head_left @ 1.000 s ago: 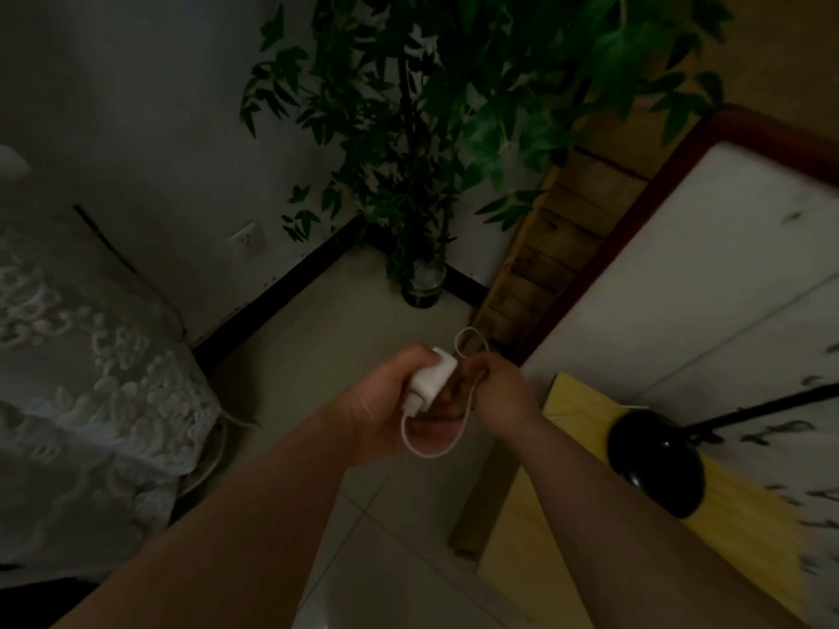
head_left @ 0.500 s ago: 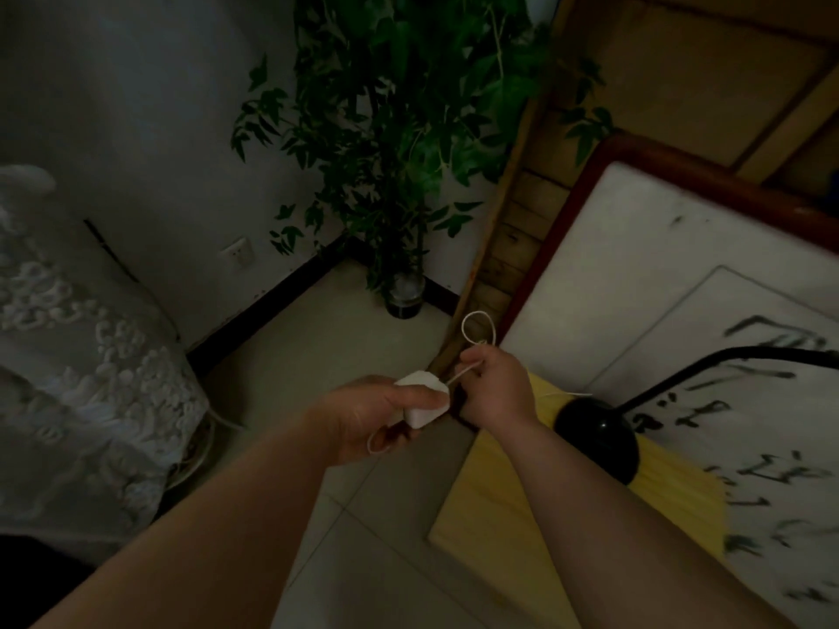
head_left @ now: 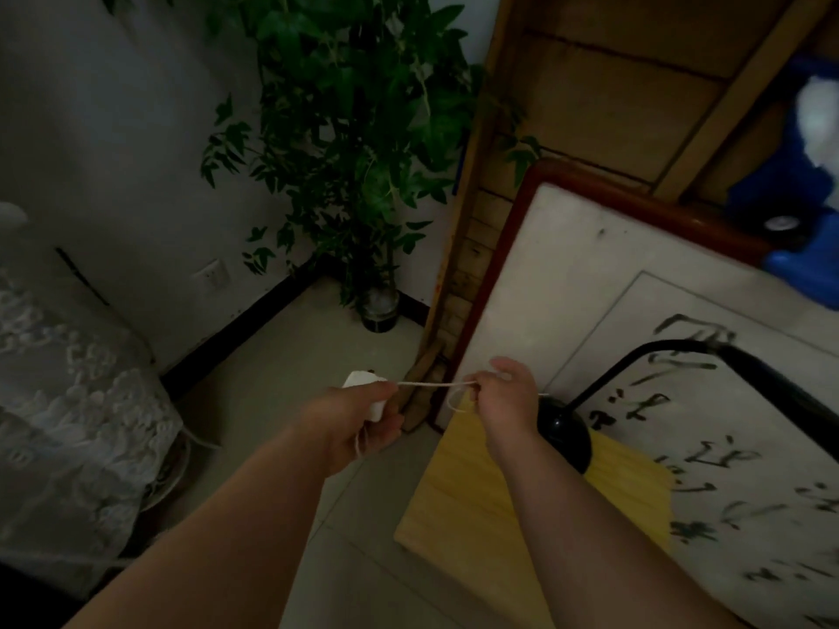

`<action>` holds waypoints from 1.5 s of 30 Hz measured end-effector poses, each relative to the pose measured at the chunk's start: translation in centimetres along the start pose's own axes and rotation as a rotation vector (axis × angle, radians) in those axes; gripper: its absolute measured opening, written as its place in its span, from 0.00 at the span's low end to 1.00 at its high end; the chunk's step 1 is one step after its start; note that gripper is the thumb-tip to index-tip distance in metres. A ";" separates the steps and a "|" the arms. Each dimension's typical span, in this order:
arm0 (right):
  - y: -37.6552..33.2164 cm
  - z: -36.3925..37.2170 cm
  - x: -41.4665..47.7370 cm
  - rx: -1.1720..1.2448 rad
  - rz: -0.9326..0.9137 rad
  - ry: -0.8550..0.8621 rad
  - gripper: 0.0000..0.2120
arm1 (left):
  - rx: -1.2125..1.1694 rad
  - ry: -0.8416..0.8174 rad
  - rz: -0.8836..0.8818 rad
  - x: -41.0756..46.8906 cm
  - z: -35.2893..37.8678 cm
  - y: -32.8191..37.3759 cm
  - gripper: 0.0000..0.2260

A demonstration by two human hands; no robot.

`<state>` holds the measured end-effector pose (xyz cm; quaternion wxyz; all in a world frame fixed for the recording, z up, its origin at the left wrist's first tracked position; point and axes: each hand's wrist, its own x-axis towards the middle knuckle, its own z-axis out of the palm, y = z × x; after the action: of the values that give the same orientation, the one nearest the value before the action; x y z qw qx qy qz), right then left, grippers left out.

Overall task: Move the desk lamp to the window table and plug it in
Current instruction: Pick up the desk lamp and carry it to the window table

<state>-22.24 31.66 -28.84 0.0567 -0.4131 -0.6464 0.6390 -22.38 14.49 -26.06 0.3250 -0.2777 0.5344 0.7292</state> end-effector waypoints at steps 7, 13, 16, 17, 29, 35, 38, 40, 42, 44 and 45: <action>0.4 -3.2 -0.1 -0.085 0.122 -0.208 0.20 | -0.148 0.044 0.036 0.3 3.6 -0.8 0.08; 2.0 -5.4 -0.7 -0.280 0.090 -0.417 0.14 | -0.018 -0.215 0.011 2.0 6.3 -1.4 0.10; 2.9 -6.1 -0.5 -0.371 0.056 -0.427 0.15 | 0.016 -0.298 0.002 2.8 8.0 -1.8 0.17; 3.2 -6.3 -0.3 -0.415 0.027 -0.423 0.15 | 0.031 -0.314 0.003 2.9 8.6 -1.9 0.15; 2.3 -7.7 0.2 0.260 0.268 -0.143 0.06 | 0.374 -0.534 -0.019 2.4 9.7 -1.3 0.11; 2.7 -7.4 1.9 0.634 0.357 -0.147 0.07 | 0.501 -0.580 -0.090 2.7 8.1 -1.2 0.10; 3.0 -7.4 2.3 0.468 0.268 -0.099 0.11 | 0.514 -0.460 -0.116 4.2 7.6 -1.9 0.08; 3.1 -7.4 2.0 0.363 0.245 -0.118 0.13 | 0.416 -0.361 -0.142 5.4 7.5 -2.4 0.07; 3.3 -7.6 1.7 0.269 0.247 -0.201 0.15 | 0.293 -0.292 -0.172 6.1 7.6 -2.7 0.07; 3.7 -7.7 1.7 0.126 0.210 -0.284 0.12 | 0.287 -0.288 -0.163 6.7 8.4 -3.2 0.08; 3.9 -7.6 1.7 0.062 0.185 -0.312 0.10 | 0.316 -0.305 -0.151 6.9 9.0 -3.5 0.09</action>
<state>-16.96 38.03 -31.70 -0.0904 -0.3647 -0.5867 0.7174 -24.53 25.11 -30.87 0.4951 -0.1491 0.5645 0.6434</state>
